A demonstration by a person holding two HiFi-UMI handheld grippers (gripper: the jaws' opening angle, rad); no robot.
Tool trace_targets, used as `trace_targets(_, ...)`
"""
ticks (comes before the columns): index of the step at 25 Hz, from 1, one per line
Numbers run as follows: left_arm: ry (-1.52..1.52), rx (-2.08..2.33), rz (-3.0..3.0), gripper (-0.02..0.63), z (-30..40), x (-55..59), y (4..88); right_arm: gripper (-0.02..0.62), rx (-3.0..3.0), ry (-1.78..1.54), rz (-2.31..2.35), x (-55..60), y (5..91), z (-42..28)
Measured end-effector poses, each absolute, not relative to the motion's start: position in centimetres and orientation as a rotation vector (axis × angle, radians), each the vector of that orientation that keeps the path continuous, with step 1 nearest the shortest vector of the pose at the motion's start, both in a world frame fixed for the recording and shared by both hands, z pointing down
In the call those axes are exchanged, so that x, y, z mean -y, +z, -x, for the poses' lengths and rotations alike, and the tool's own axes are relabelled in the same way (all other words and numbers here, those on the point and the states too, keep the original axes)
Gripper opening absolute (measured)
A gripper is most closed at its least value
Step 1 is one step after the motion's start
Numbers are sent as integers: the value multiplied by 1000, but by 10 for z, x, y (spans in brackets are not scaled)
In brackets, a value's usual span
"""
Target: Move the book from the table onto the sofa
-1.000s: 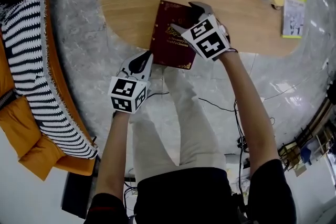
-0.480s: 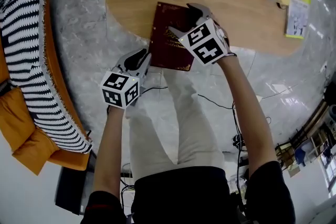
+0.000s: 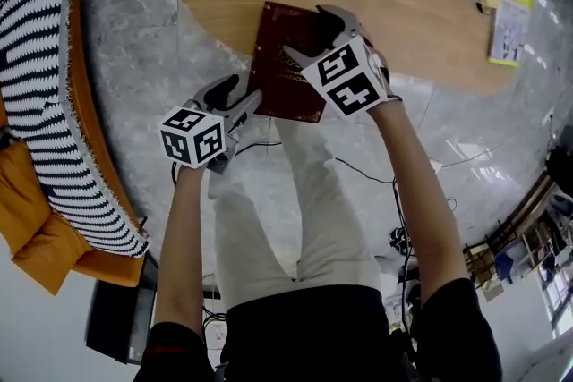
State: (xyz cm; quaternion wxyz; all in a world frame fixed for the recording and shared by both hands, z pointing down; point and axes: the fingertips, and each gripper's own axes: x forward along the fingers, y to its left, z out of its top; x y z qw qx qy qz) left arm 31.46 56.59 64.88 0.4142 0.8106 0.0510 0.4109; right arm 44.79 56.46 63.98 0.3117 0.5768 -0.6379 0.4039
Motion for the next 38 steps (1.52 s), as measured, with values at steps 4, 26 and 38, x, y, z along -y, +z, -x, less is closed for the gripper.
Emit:
trace_targets(4,1019,-179,-1958,289,-315,-574,659,370,1681,1057,-1512,-568,641,-441)
trace_targets(26,897,-464,-1700,347,-332,-615,671,370,1753,968,-1460,-557,637,-409)
trace_targets(38,820,-464,-1658,287,-326,-614,670,370,1775,942,-1436,-553,637,-397)
